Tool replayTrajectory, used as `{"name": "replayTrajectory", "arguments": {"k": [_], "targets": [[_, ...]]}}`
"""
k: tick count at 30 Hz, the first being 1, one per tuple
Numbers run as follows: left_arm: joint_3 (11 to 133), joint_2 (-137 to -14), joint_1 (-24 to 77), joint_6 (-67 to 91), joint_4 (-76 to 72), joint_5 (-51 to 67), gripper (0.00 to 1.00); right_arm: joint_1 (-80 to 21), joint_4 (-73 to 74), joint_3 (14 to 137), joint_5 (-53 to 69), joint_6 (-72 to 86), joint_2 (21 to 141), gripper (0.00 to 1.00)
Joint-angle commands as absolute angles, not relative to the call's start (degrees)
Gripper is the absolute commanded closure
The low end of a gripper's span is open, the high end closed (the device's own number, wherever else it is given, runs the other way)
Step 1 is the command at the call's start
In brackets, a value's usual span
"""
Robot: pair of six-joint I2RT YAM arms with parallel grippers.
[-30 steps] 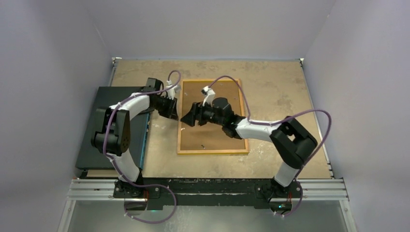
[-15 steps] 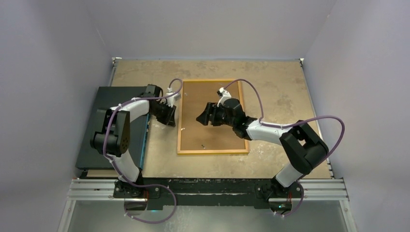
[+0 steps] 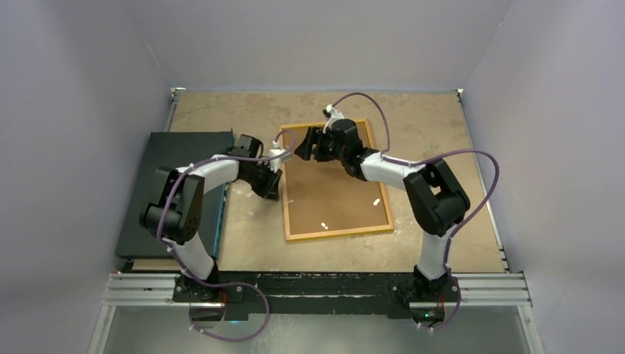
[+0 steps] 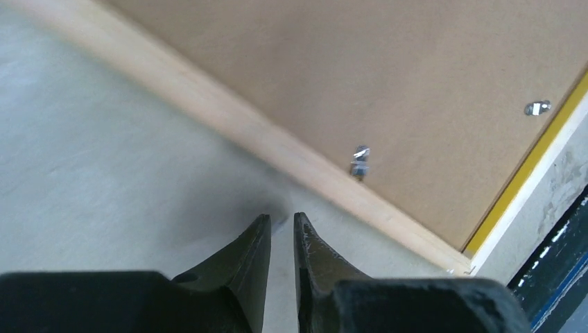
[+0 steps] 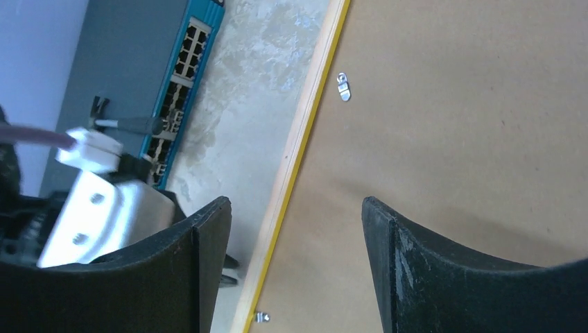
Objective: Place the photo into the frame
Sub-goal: Install the photo frame at the center of the board.
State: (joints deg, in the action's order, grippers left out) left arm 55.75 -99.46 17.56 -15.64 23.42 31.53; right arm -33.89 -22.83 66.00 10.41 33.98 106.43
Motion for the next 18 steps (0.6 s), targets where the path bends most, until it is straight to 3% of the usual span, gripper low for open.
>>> {"name": "replayTrajectory", "arguments": {"k": [1, 6, 12, 18], "targets": [[62.2, -98.8, 9.8, -16.5, 27.4, 32.3, 0.83, -33.5, -22.2, 72.3, 14.5, 29.4, 110.0, 0.29], [70.8, -103.9, 3.5, -8.3, 25.6, 37.0, 0.79, -32.4, -23.2, 77.5, 18.2, 28.1, 116.1, 0.31], [77.0, -113.3, 3.8, 6.0, 17.9, 47.7, 0.52, -31.8, -20.9, 86.3, 20.1, 27.7, 123.6, 0.32], [78.2, -118.0, 6.1, 7.7, 15.4, 46.9, 0.51, -31.6, -19.8, 92.1, 22.4, 27.5, 128.6, 0.32]]}}
